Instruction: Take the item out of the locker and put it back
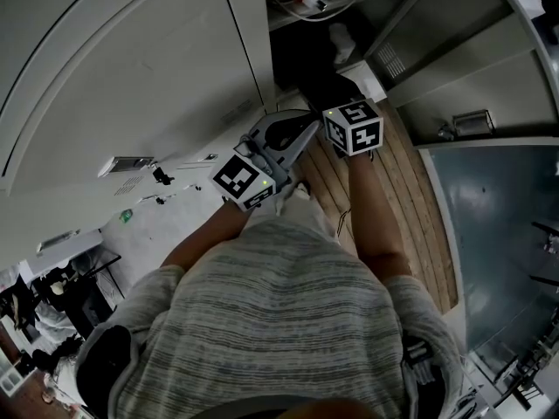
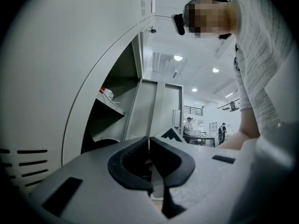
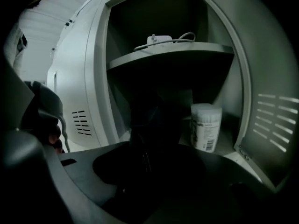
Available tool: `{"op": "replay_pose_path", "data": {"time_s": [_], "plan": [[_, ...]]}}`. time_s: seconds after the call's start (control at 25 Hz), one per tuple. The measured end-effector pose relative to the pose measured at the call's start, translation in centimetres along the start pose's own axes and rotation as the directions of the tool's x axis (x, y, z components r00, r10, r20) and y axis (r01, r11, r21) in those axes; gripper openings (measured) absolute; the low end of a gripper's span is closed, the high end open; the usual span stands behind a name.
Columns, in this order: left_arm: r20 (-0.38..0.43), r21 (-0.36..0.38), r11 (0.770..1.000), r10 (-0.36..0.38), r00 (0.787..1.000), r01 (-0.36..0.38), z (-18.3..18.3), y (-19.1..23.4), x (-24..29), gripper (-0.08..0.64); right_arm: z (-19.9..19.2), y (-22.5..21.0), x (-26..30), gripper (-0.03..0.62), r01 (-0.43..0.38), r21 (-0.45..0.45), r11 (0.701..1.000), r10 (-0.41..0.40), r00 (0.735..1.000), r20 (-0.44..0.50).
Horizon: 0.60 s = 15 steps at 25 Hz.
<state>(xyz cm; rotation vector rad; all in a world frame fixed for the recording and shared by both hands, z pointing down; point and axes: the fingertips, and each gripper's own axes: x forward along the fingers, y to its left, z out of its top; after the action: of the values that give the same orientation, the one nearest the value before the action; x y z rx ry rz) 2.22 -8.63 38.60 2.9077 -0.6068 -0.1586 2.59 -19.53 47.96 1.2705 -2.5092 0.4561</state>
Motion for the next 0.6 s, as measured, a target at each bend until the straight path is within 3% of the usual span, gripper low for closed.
{"op": "replay_pose_path", "data": {"time_s": [0.36, 0.6], "plan": [[-0.006, 0.008, 1.000, 0.025, 1.000, -0.025, -0.3, 1.1, 0.7, 0.012, -1.0, -0.4, 1.4, 0.209, 0.020, -0.083, 0.996, -0.025, 0.998, -0.057], [0.001, 0.005, 0.999, 0.049, 0.999, -0.049, -0.1, 1.6, 0.5, 0.012, -1.3, 0.0, 1.9, 0.241, -0.035, -0.145, 0.989, 0.015, 0.990, -0.141]]}}
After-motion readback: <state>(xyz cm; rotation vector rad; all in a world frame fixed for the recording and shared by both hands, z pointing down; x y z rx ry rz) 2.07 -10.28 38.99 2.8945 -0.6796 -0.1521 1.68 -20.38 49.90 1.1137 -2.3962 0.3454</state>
